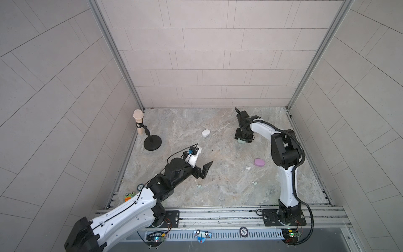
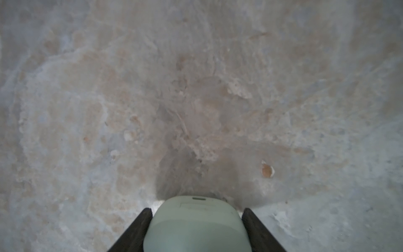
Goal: Insert wireless bluetooth earbuds into charging case
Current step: Pick up the charging case from the top-center of the table.
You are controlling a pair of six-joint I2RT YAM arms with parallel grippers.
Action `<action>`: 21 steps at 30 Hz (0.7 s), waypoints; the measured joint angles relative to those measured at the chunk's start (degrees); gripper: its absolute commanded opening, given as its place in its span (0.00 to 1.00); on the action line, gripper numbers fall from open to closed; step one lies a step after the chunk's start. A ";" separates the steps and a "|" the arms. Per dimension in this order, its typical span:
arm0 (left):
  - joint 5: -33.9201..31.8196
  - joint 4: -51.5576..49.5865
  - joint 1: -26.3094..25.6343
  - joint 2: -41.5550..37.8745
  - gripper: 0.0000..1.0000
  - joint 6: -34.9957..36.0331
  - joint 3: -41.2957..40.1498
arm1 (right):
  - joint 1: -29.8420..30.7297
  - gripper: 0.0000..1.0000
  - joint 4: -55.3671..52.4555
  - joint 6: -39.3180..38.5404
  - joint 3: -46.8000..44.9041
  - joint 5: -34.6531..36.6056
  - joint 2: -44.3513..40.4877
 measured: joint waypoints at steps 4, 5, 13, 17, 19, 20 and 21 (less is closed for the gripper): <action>1.75 0.33 0.00 2.97 1.00 0.50 0.11 | 1.05 0.60 -1.20 -1.49 -3.91 -2.05 -5.99; 2.32 0.50 0.00 3.78 1.00 0.79 0.17 | 1.38 0.60 -1.46 -1.90 -5.16 -2.64 -7.98; 5.79 4.50 -0.28 10.29 1.00 3.65 1.05 | 4.70 0.59 -6.45 -4.94 -16.00 -9.01 -25.62; 9.40 7.63 -0.55 13.88 1.00 5.95 2.40 | 7.02 0.59 -10.49 -6.23 -18.29 -12.50 -33.05; 11.41 9.22 -1.03 15.50 1.00 7.10 3.28 | 8.15 0.59 -12.11 -6.64 -18.62 -14.23 -36.06; 12.46 9.92 -1.36 16.33 1.00 7.78 3.87 | 8.76 0.59 -12.94 -6.84 -18.69 -15.10 -37.57; 13.33 10.40 -1.62 17.05 1.00 8.37 4.46 | 9.27 0.59 -13.64 -6.93 -18.71 -15.87 -38.84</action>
